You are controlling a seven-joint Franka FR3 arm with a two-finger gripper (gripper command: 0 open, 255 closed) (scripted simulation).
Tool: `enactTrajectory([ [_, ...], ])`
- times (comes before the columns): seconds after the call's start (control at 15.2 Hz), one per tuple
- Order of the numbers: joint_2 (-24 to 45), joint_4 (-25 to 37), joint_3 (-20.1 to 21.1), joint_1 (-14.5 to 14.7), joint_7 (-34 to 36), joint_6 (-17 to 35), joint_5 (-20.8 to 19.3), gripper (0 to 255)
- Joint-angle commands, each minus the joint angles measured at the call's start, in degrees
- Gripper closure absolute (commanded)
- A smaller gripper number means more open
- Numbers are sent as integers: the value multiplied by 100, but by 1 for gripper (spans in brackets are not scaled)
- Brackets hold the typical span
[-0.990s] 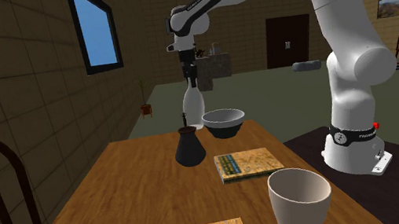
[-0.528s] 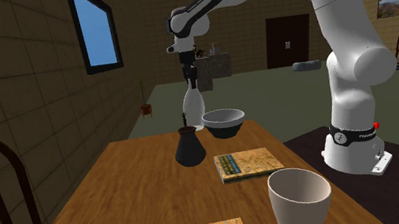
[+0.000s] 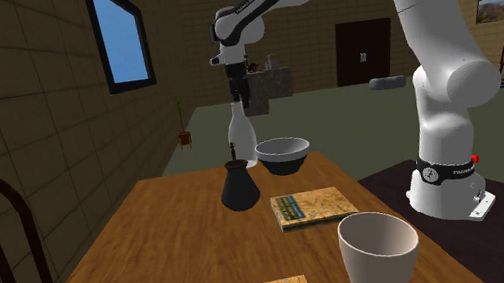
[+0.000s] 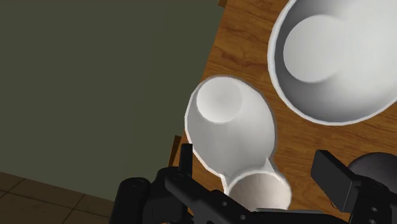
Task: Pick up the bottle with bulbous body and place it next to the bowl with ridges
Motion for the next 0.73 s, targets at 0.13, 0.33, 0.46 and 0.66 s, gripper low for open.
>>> enactTrajectory([
  [0.13, -98, 506, -21, 2, 48, -594, -56, 0],
  [0.33, -98, 506, -21, 1, 48, -594, -57, 0],
  [0.46, -98, 506, -21, 1, 48, -594, -56, 0],
  [0.66, -98, 506, -21, 1, 48, -594, -56, 0],
])
